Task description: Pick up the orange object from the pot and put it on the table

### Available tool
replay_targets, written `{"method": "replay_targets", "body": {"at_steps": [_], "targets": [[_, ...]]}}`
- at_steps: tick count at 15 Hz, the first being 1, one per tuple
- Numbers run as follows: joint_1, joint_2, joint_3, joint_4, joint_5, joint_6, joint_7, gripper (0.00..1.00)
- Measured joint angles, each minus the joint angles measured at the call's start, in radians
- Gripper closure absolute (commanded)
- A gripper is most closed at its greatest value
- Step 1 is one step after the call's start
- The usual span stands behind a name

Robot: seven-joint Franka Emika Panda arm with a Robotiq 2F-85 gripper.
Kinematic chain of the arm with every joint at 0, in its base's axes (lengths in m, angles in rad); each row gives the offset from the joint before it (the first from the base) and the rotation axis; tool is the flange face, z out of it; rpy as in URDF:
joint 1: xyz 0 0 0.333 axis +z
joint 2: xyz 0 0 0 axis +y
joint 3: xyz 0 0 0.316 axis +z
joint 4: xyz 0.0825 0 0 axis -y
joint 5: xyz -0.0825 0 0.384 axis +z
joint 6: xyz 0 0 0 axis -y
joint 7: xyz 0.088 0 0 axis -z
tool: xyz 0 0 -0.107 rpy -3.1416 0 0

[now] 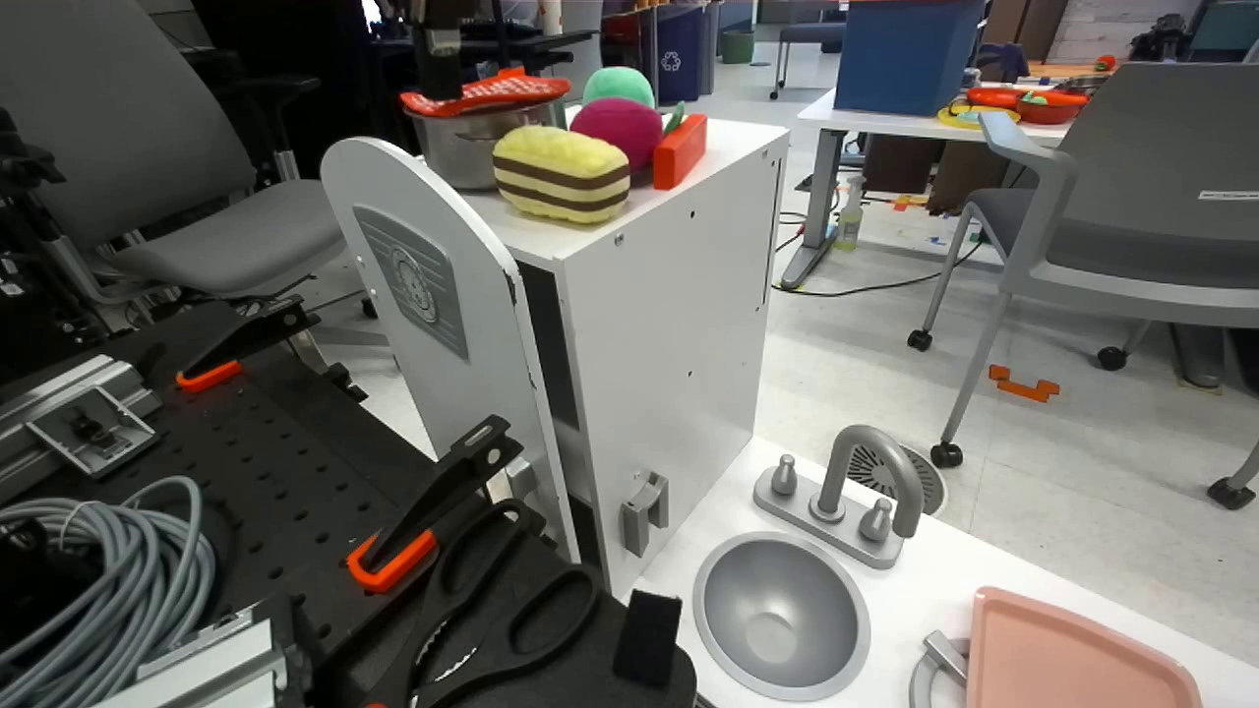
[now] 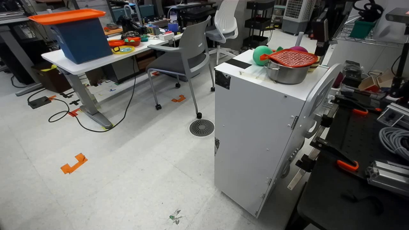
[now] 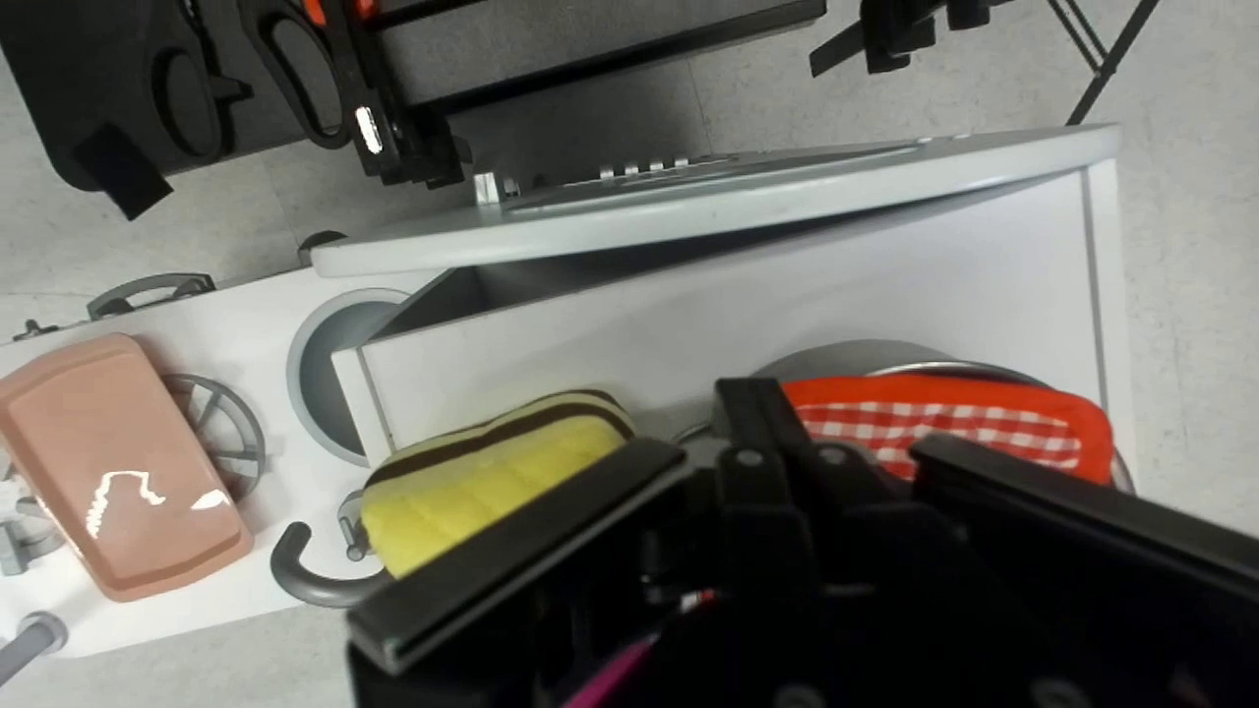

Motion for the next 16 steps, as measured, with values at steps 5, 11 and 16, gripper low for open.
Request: {"method": "replay_targets", "body": {"at_steps": [5, 11, 16], "targets": [[0.000, 0.010, 0.000, 0.007, 0.000, -0.002, 0.001, 0.73], [0.000, 0.010, 0.000, 0.012, 0.000, -0.002, 0.001, 0.30], [0.000, 0.010, 0.000, 0.012, 0.000, -0.002, 0.001, 0.00]]}}
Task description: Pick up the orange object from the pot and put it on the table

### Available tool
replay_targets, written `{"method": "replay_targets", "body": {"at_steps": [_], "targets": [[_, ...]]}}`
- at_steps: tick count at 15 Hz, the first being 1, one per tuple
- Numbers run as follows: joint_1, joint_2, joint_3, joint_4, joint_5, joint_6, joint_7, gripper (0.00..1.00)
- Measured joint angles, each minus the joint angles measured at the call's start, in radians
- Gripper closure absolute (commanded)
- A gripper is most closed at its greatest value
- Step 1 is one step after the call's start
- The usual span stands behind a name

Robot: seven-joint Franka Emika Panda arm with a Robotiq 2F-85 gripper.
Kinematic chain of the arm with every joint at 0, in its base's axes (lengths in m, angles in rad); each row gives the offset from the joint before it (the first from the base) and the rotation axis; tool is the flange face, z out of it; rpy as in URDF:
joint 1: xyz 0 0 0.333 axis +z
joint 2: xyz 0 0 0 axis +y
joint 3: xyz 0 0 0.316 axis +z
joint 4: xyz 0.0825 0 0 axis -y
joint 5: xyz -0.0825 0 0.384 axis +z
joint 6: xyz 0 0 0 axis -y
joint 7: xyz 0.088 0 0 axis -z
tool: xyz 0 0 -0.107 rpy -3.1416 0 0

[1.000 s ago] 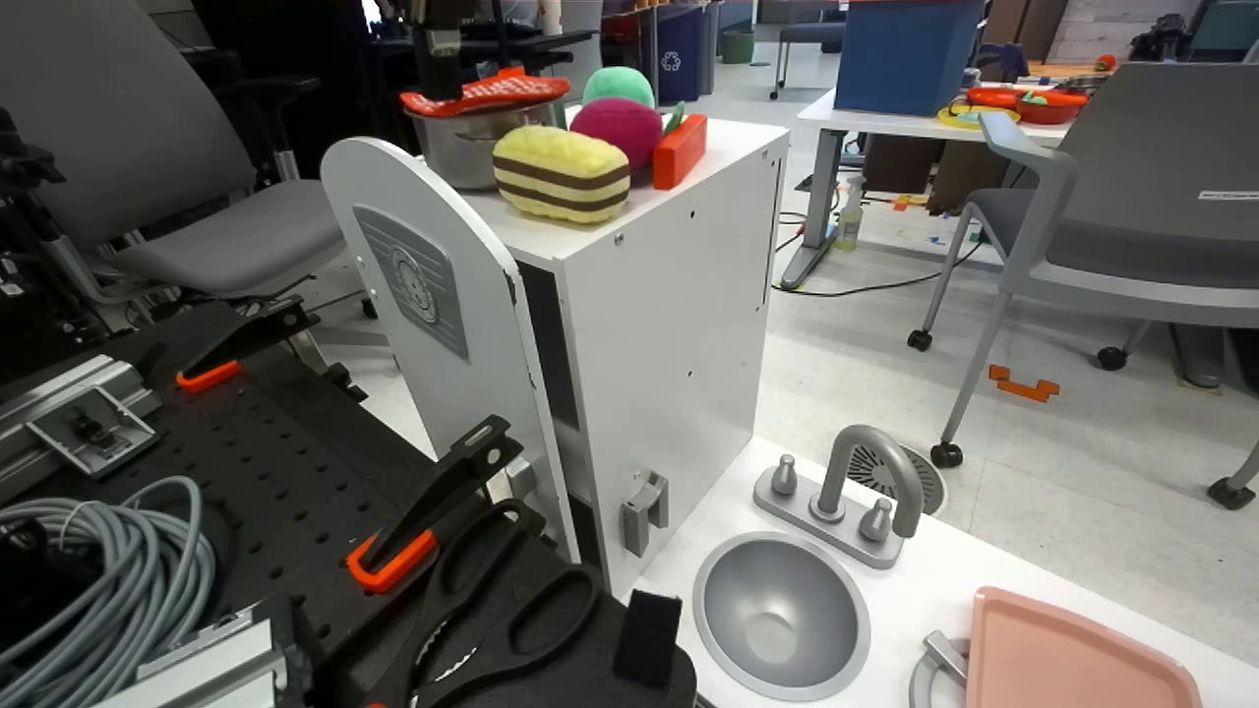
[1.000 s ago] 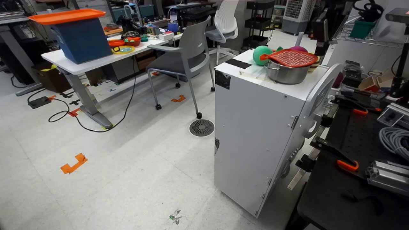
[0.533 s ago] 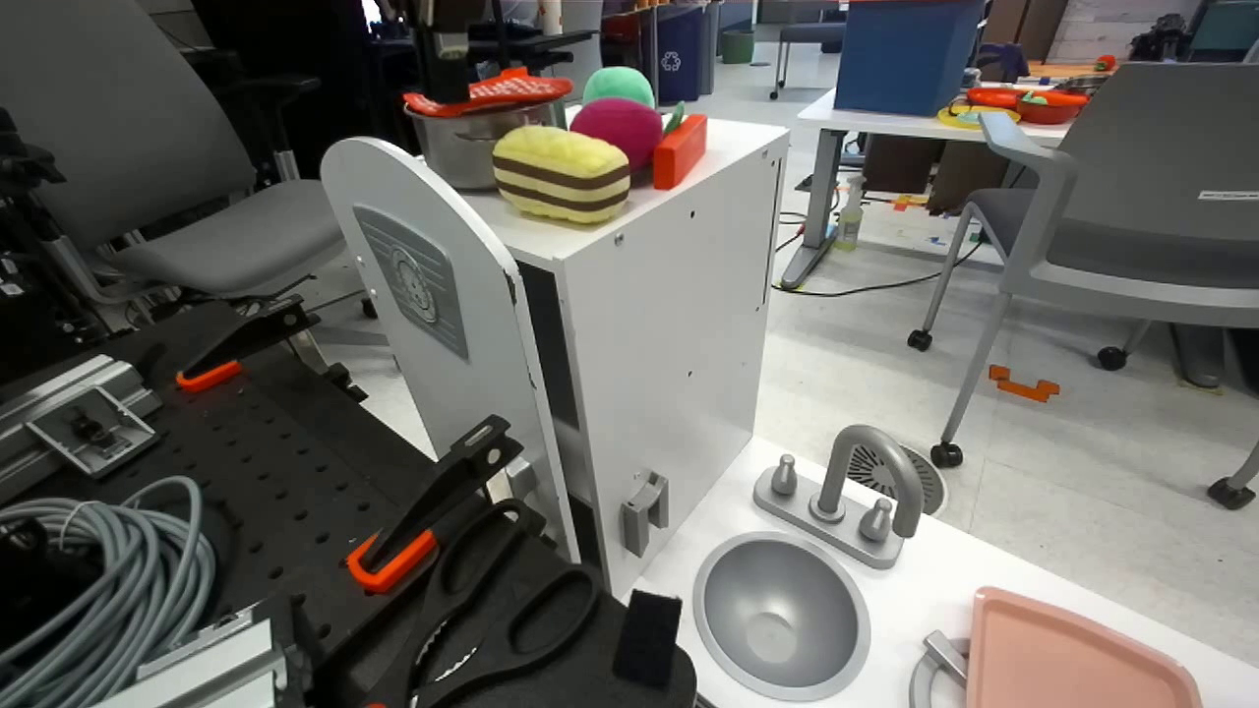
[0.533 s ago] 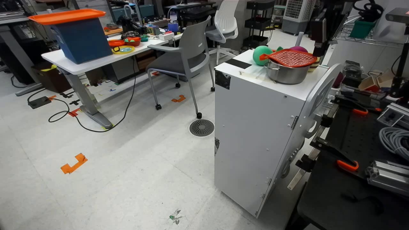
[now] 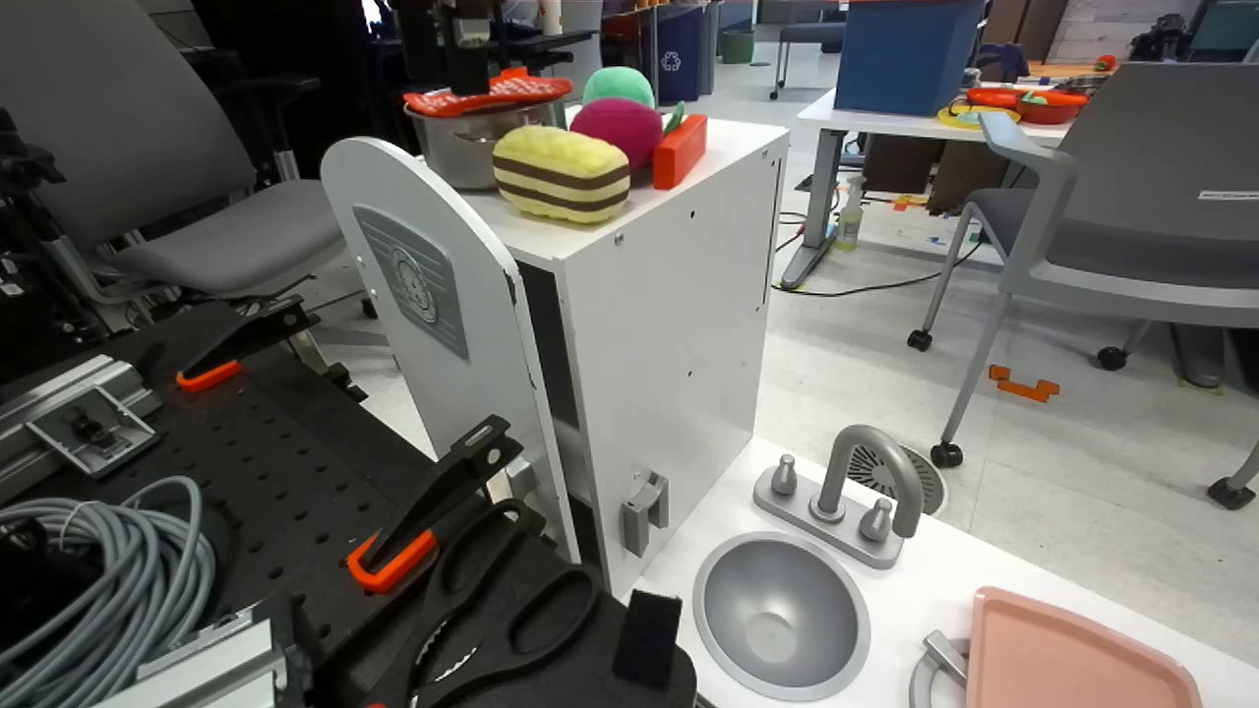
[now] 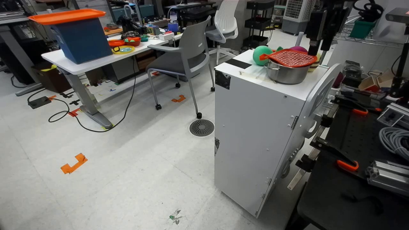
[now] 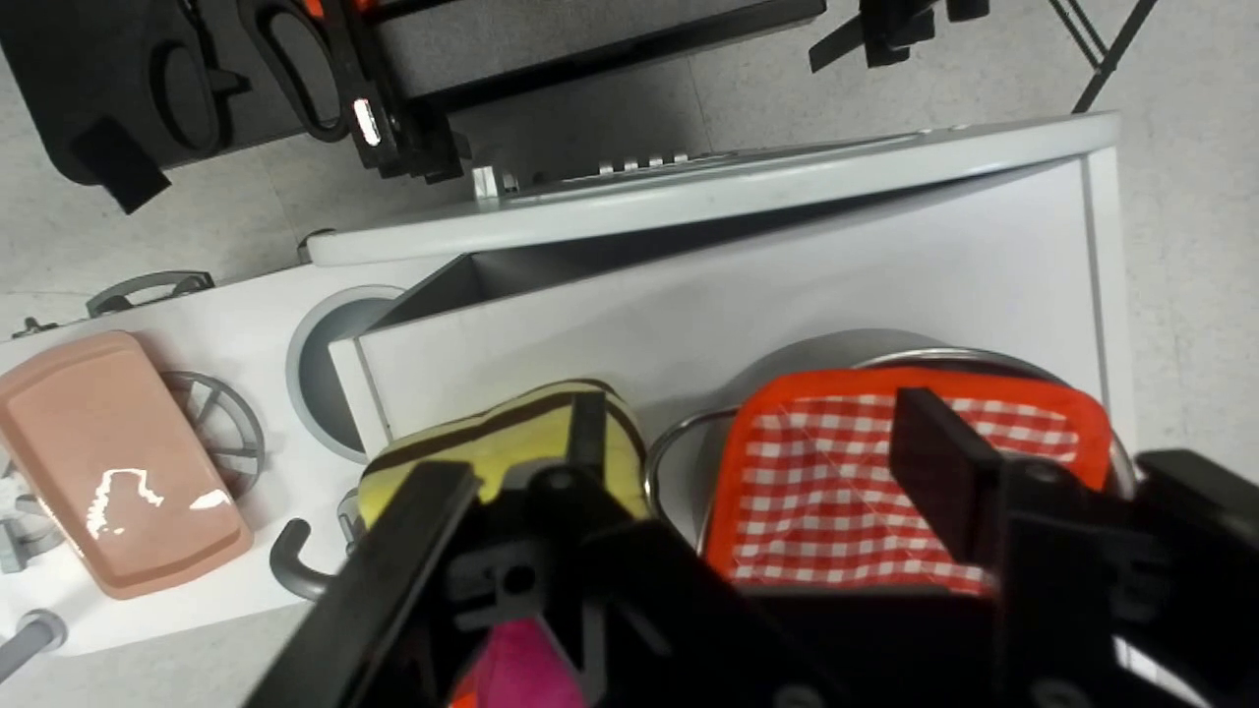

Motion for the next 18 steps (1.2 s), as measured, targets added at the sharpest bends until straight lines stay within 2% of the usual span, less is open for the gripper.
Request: {"method": "replay_targets", "body": {"at_steps": [14, 16, 17, 18], "targets": [[0.000, 0.029, 0.000, 0.005, 0.000, -0.001, 0.000, 0.02], [0.000, 0.036, 0.000, 0.010, 0.000, -0.001, 0.000, 0.27], [0.000, 0.038, 0.000, 0.013, 0.000, -0.001, 0.000, 0.29], [0.000, 0.039, 0.000, 0.015, 0.000, -0.001, 0.000, 0.35]]}}
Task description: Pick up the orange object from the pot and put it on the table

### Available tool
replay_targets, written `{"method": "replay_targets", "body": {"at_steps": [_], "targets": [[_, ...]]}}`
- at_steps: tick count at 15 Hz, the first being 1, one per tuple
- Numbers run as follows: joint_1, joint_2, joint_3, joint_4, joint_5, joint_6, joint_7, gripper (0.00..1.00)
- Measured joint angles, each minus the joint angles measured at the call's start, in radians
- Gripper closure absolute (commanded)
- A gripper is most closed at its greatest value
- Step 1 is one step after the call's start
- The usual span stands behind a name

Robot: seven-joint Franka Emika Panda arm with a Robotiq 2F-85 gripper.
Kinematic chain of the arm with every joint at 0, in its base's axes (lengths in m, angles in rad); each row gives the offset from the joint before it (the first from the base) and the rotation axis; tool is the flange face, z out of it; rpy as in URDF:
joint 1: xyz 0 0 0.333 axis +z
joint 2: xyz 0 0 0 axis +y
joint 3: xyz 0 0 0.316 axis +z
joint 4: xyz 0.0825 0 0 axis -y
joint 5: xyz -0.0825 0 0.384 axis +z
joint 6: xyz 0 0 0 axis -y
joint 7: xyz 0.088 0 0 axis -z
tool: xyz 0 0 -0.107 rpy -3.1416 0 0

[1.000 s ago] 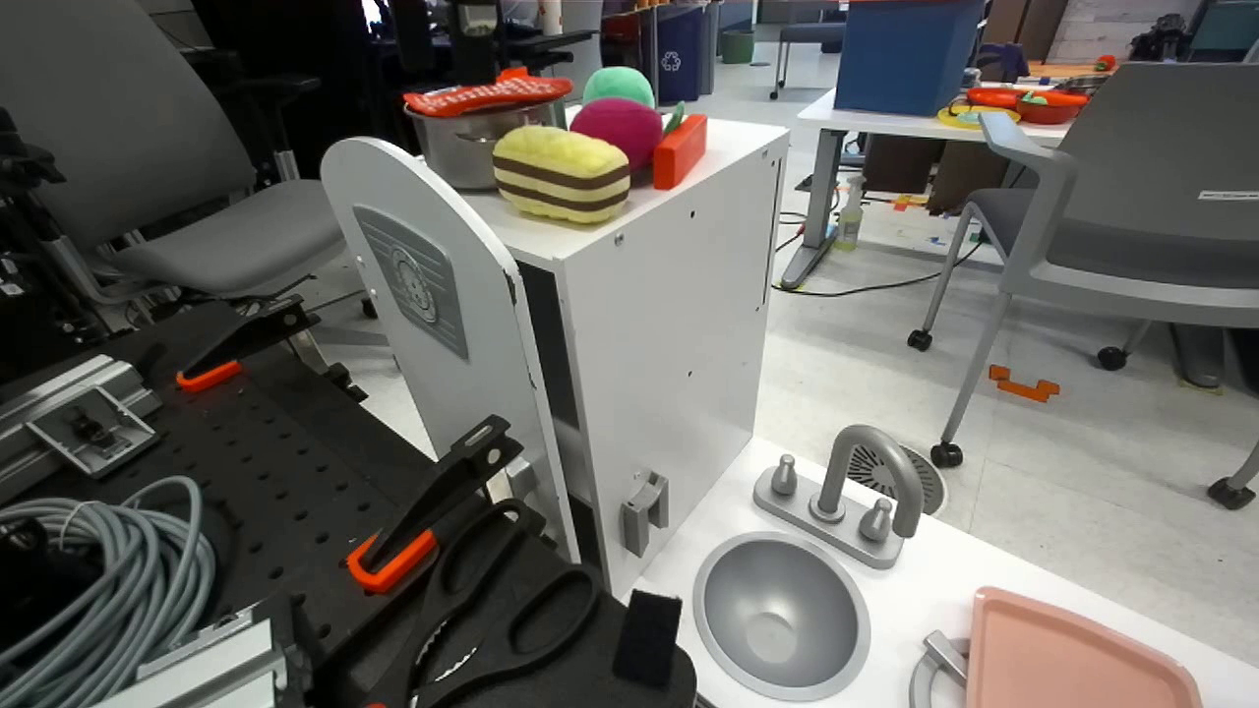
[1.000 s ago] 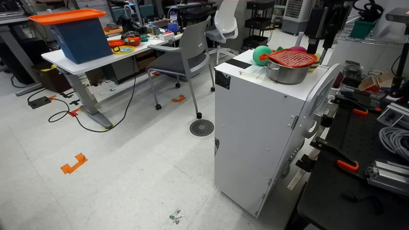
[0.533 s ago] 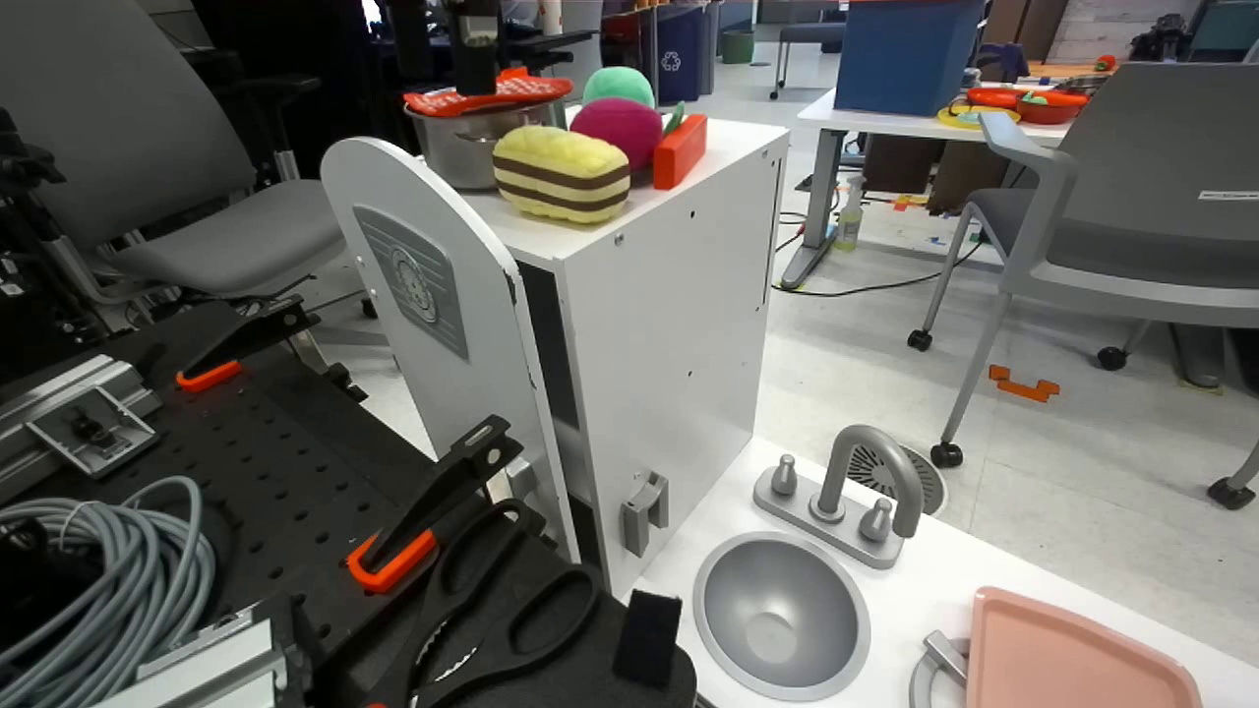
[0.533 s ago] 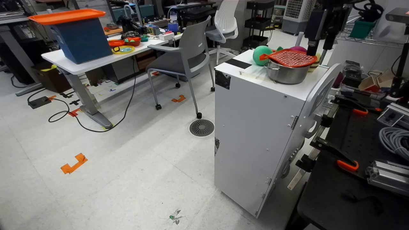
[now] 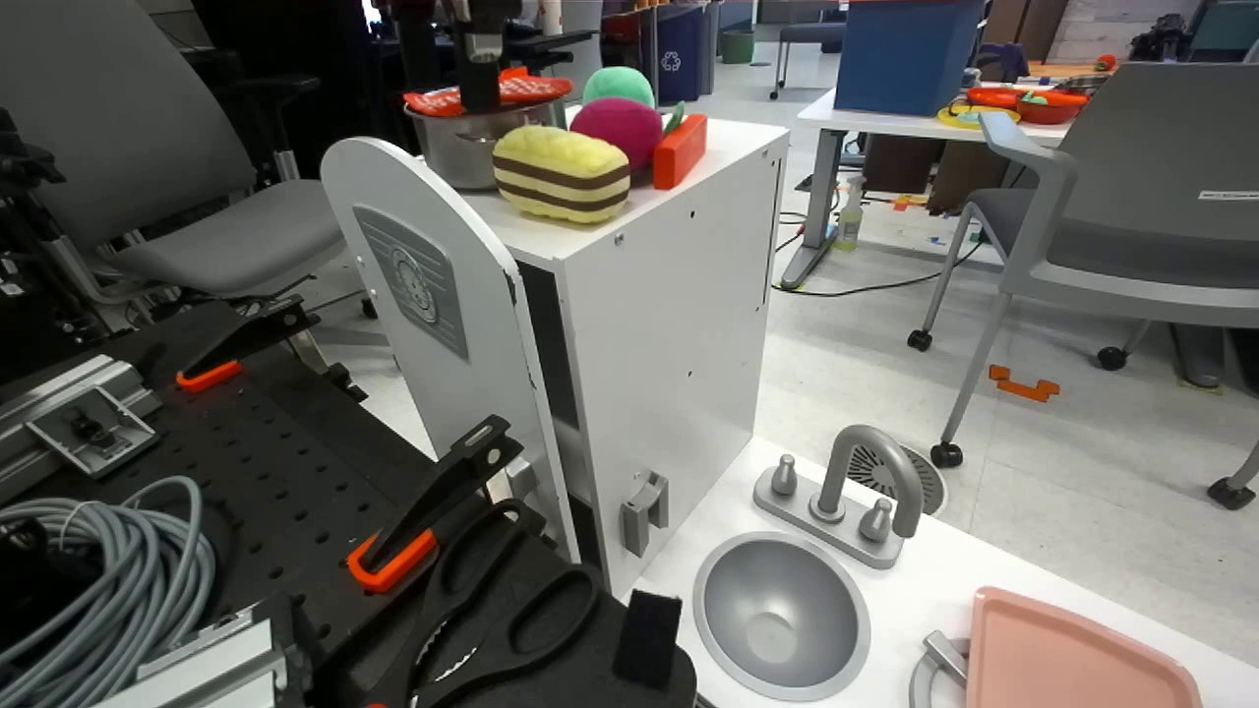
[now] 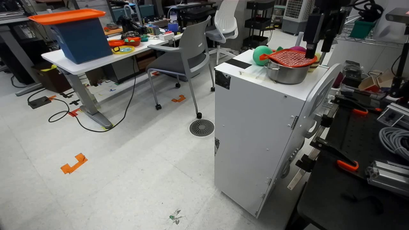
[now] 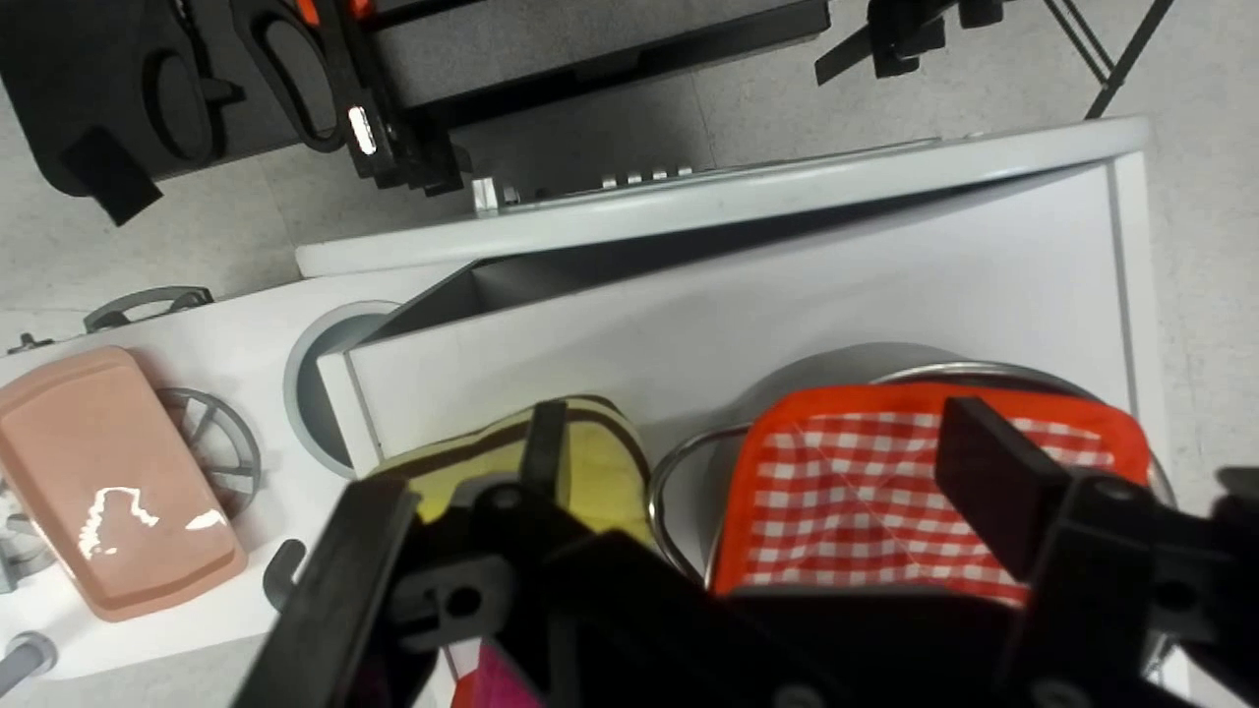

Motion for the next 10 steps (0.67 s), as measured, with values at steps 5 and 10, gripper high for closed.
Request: {"method": "replay_targets", "body": {"at_steps": [5, 10], "targets": [[0.000, 0.000, 0.000, 0.002, 0.000, 0.000, 0.000, 0.76], [0.000, 0.000, 0.000, 0.002, 0.000, 0.000, 0.000, 1.00]]}}
